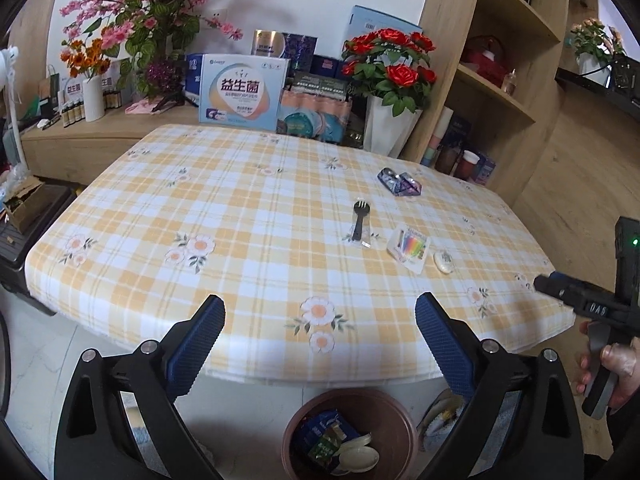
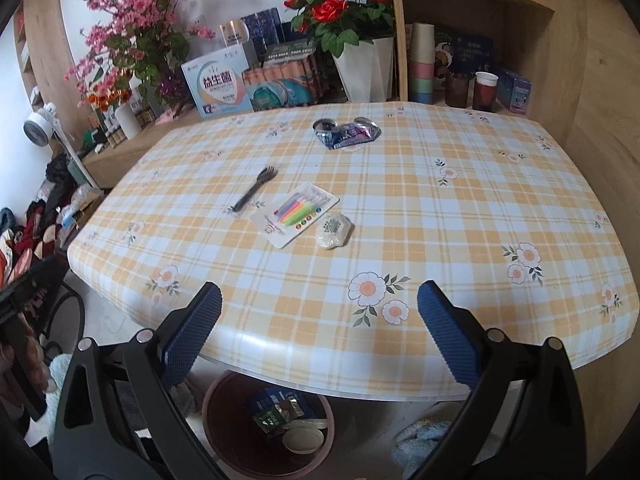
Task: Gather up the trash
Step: 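Move both tools back to the table toward the fork and white packet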
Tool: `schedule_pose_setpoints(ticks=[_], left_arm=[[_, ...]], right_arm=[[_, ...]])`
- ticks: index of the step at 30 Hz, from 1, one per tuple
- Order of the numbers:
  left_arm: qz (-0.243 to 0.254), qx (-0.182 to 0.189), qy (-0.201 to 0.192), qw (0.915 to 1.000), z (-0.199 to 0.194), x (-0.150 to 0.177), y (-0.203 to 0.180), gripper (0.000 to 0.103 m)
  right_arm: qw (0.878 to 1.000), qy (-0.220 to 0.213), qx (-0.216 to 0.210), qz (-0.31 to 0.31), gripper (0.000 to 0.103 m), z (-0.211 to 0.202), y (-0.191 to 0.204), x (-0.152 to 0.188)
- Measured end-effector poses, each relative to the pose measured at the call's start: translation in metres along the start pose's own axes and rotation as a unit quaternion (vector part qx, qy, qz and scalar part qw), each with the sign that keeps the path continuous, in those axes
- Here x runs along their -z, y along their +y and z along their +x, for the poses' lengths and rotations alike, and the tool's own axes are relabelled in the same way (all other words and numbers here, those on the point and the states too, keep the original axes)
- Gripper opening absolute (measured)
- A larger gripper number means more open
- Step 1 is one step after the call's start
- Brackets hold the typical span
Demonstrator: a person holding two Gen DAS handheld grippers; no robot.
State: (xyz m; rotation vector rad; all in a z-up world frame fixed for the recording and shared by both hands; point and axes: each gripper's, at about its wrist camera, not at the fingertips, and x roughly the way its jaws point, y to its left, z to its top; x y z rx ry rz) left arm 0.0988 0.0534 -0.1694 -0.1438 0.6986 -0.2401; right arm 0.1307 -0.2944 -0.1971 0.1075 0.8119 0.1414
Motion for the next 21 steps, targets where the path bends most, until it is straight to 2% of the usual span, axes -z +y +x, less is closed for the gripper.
schedule_pose_setpoints(ticks=[11, 21], left_arm=[[0.013, 0.024, 0.016, 0.9995, 0.04, -0.017, -0.008, 0.094], [0.015, 0.02, 0.035, 0.9991, 0.086, -0.032, -0.003, 0.094]], right_arm=[[0.999, 0.035, 0.026, 0.0, 0.097, 0.034, -0.02, -0.004], [0.997, 0.064, 0.028, -0.018, 0.095, 0.085, -0.032, -0.018]])
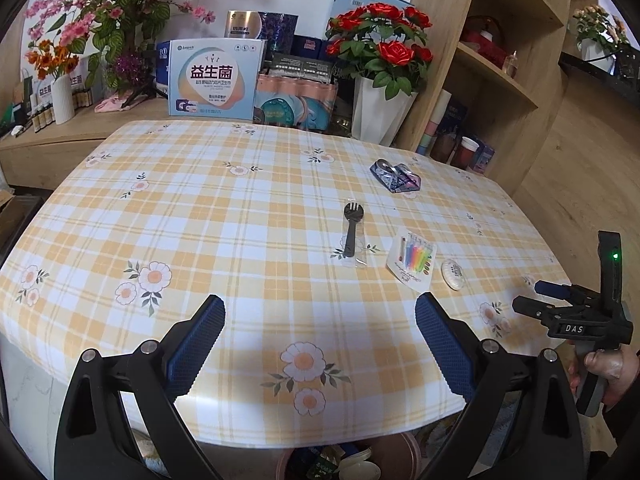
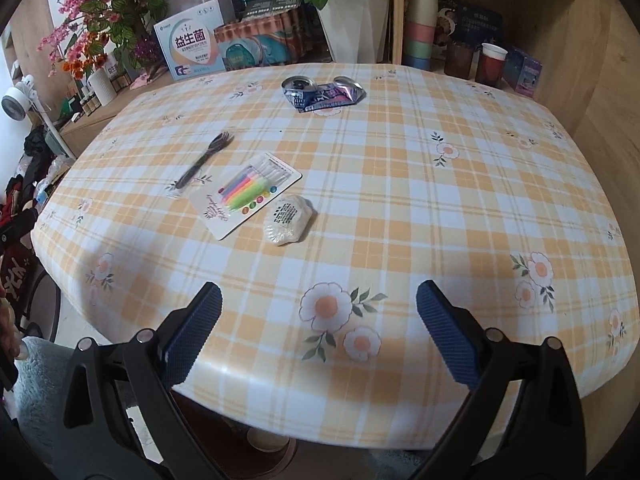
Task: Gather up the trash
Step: 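Move both tools back to the table toward the fork and white packet, then grasp the bagged black fork with the left tool while the right tool grasps the white round packet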
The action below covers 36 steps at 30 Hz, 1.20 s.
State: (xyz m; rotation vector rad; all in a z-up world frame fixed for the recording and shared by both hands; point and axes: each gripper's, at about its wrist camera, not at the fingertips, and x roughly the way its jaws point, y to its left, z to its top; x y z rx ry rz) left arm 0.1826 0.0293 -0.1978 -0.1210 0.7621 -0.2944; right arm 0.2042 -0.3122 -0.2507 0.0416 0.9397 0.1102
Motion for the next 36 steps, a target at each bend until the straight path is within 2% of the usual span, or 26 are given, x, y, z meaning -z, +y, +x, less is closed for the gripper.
schedule_pose_setpoints(ticks=[3, 10, 16, 18, 21, 26, 31, 33, 36], left_arm=[[0.001, -0.002, 0.003, 1.0, 0.01, -0.006, 0.002, 0.094], [0.008, -0.006, 0.012, 0.9999, 0.04, -0.02, 0.002, 0.094], [0.012, -0.002, 0.02, 0.9997, 0.058, -0.026, 0.0, 0.094], [0.013, -0.002, 0.023, 0.9996, 0.061, -0.026, -0.001, 0.094], [0.009, -0.001, 0.028, 0.9996, 0.066, -0.024, -0.001, 0.094], [0.004, 0.003, 0.041, 0.9992, 0.074, -0.017, -0.002, 0.094], [0.01, 0.003, 0.042, 0.9991, 0.077, -0.018, -0.006, 0.094], [0.009, 0.004, 0.044, 0.999, 0.079, -0.018, -0.006, 0.094], [0.016, 0.008, 0.047, 0.9987, 0.082, -0.018, -0.01, 0.094]], right_arm=[[1.0, 0.005, -0.005, -0.005, 0.087, 0.015, -0.002, -0.009], [0.999, 0.017, -0.02, -0.019, 0.082, 0.053, 0.005, -0.032], [0.999, 0.027, -0.032, -0.025, 0.075, 0.077, 0.017, -0.04], [0.998, 0.033, -0.037, -0.024, 0.069, 0.083, 0.021, -0.04], [0.999, 0.041, -0.031, -0.018, 0.065, 0.091, 0.023, -0.039], [0.999, 0.029, -0.03, -0.016, 0.063, 0.094, 0.025, -0.041], [0.999, 0.028, -0.008, -0.032, 0.052, 0.095, 0.027, -0.041], [0.999, 0.026, -0.002, -0.034, 0.043, 0.094, 0.025, -0.04], [0.999, 0.023, -0.009, -0.028, 0.042, 0.092, 0.019, -0.039]])
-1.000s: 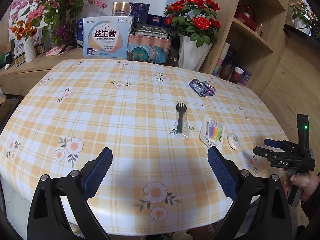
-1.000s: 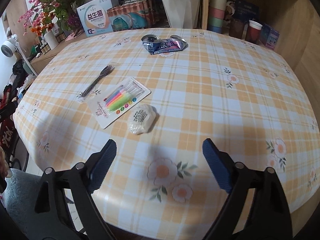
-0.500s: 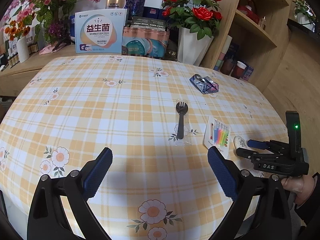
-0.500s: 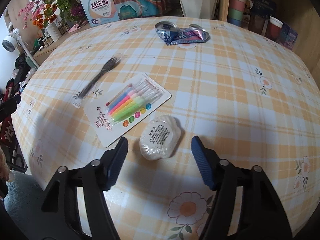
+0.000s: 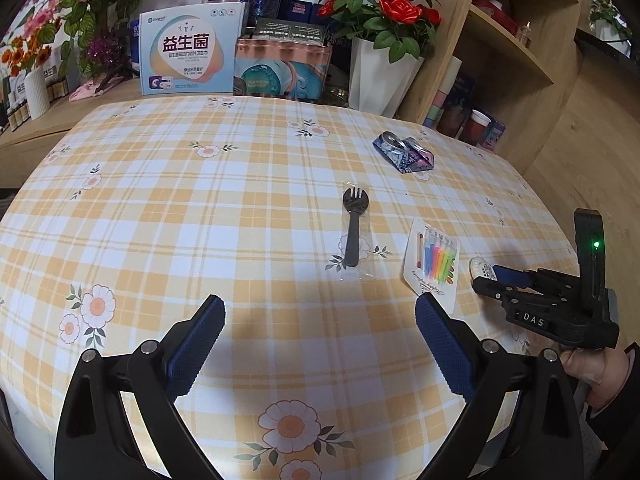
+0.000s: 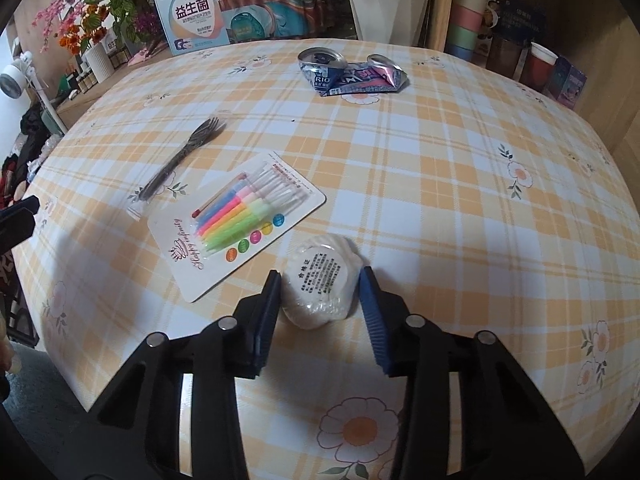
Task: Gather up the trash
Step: 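Grasp the bagged black fork with the left tool while the right tool grasps the white round packet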
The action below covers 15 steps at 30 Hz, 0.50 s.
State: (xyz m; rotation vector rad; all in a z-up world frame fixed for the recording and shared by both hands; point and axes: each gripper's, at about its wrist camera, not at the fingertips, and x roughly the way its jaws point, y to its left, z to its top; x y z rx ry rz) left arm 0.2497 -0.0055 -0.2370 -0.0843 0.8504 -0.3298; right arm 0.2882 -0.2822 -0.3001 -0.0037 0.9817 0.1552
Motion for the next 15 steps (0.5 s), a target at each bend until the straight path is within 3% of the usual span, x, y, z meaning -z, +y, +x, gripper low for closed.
schedule_pose_setpoints(ticks=[7, 15], left_arm=[[-0.003, 0.01, 0.01, 0.9999, 0.012, -0.011, -0.005, 0.092], [0.035, 0.02, 0.024, 0.9989, 0.046, -0.039, -0.022, 0.082]], right_arm=[[0.999, -0.013, -0.029, 0.018, 0.041, -0.007, -0.009, 0.007], [0.999, -0.031, -0.019, 0.04, 0.041, -0.017, -0.027, 0.009]])
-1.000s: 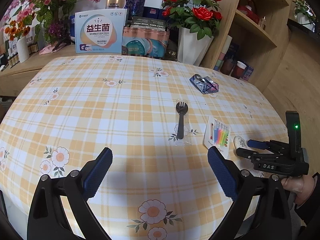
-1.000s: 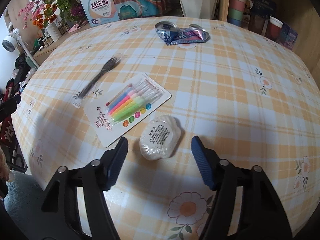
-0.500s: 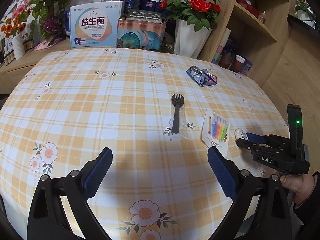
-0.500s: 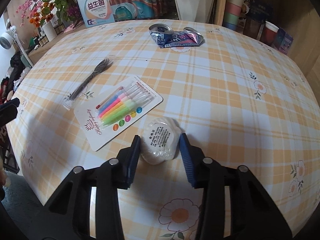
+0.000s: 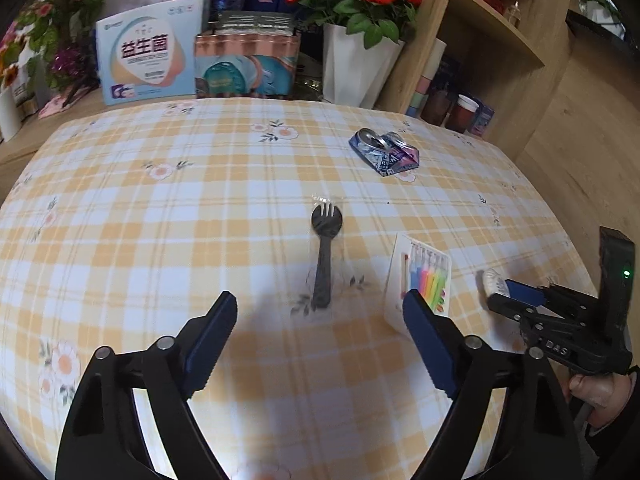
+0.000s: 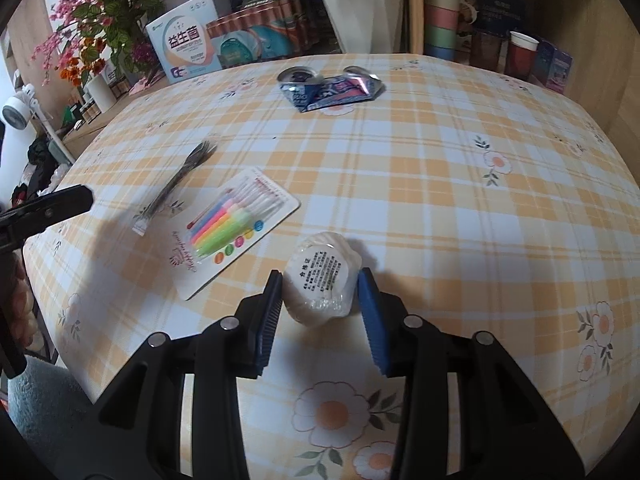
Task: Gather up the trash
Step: 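Grasp the bagged black fork with the left tool while the right tool grasps the white round packet, then carry the fork and white packet over the bin with both tools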
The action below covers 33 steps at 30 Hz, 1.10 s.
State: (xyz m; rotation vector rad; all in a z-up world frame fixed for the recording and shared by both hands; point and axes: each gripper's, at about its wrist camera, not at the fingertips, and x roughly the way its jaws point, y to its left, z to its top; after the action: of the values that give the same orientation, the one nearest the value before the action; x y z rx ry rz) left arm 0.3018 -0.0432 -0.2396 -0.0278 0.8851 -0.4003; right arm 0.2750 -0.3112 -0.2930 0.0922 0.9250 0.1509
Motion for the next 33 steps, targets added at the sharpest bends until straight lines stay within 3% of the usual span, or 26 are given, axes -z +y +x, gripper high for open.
schedule_pose_setpoints(ticks=[3, 7, 13, 17, 20, 22, 24, 33], left_arm=[[0.01, -0.003, 0.012, 0.9999, 0.025, -0.018, -0.003, 0.078], [0.028, -0.004, 0.037, 0.9989, 0.057, -0.035, -0.007, 0.062], [0.053, -0.027, 0.066, 0.9961, 0.087, -0.038, -0.013, 0.061], [0.052, -0.048, 0.073, 0.9949, 0.094, -0.034, -0.013, 0.054], [0.07, -0.062, 0.07, 0.9932, 0.093, -0.032, -0.016, 0.039], [0.073, -0.064, 0.071, 0.9928, 0.091, -0.032, -0.017, 0.021], [0.078, -0.072, 0.074, 0.9916, 0.089, -0.03, -0.018, 0.01], [0.094, -0.085, 0.046, 0.9909, 0.055, -0.026, -0.024, 0.009]], right_arm=[[1.0, -0.005, 0.001, 0.01, 0.041, -0.004, -0.007, -0.002], [1.0, -0.011, -0.001, 0.014, 0.04, -0.01, -0.011, -0.003], [1.0, -0.02, -0.006, 0.017, 0.04, -0.02, -0.012, -0.004], [1.0, -0.022, -0.006, 0.021, 0.04, -0.023, -0.015, -0.003], [0.999, -0.021, -0.002, 0.025, 0.04, -0.024, -0.017, -0.003], [0.999, -0.022, 0.002, 0.028, 0.04, -0.027, -0.019, -0.002], [0.999, -0.025, 0.005, 0.032, 0.04, -0.031, -0.021, -0.002], [0.999, -0.034, 0.017, 0.031, 0.04, -0.054, -0.021, 0.001]])
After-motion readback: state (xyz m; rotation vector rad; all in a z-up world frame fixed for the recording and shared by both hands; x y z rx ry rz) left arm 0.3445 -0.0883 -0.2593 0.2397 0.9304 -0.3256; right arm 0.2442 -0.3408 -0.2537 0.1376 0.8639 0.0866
